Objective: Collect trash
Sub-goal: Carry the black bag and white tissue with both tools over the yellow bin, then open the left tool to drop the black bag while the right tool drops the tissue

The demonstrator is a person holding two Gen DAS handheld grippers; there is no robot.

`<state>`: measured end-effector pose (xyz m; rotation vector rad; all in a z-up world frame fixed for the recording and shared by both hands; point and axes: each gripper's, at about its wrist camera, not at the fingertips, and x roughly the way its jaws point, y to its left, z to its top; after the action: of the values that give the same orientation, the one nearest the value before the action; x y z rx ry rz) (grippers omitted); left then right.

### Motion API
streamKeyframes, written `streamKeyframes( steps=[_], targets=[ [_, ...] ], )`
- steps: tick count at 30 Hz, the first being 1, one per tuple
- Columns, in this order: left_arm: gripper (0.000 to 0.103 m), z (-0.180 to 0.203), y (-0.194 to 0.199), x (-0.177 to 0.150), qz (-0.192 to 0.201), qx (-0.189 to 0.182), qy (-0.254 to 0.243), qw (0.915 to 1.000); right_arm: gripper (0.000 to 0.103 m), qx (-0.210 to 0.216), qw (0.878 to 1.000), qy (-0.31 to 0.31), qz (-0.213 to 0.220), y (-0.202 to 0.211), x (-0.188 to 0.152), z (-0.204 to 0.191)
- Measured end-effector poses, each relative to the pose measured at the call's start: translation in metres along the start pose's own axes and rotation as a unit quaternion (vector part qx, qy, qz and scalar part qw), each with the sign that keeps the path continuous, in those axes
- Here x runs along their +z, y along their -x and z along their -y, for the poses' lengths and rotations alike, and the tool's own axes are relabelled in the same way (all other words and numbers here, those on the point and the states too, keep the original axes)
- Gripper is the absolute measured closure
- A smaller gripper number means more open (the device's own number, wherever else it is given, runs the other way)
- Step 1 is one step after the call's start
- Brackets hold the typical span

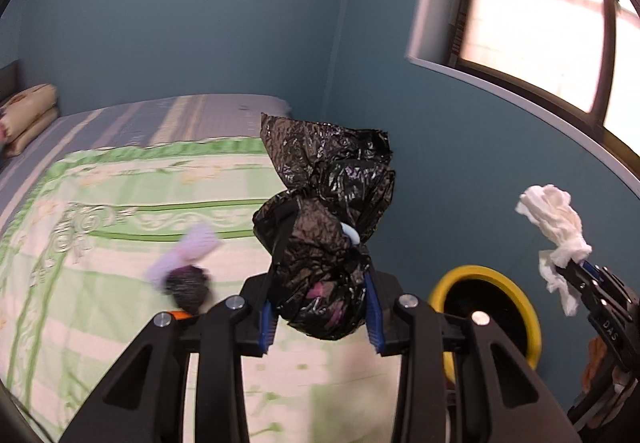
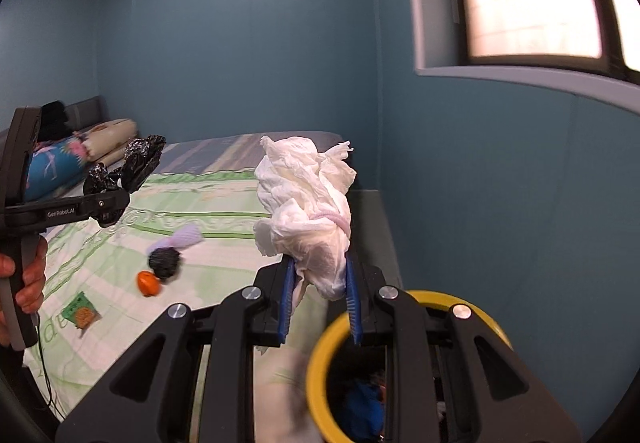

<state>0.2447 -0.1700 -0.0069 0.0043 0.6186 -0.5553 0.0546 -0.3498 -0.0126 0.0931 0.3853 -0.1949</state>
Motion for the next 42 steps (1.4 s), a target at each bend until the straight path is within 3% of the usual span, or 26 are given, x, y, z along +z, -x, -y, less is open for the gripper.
streamKeyframes(
  steps=[10,21,32,42],
  targets=[
    [0.070,0.099,-0.029,-0.014,-0.012,-0.057,-0.070,0.9959,0.082,-0.049,0.998,-0.041,-0.017,0.011,-0.034,0.060],
    [0.070,0.163,-0.066,-0.032,-0.029,-0.086,-0.119,0.9886,0.081,-0.076,0.992,-0.081,-0.055,-0.010,-0.068,0.094],
    [0.070,0.191,-0.099,-0.058,-0.065,-0.113,-0.131,0.9829,0.081,-0.096,0.984,-0.113,-0.099,-0.038,-0.098,0.109],
    [0.069,0.201,-0.118,-0.072,-0.085,-0.121,-0.126,0.9808,0.080,-0.096,0.981,-0.115,-0.119,-0.047,-0.101,0.115]
  ],
)
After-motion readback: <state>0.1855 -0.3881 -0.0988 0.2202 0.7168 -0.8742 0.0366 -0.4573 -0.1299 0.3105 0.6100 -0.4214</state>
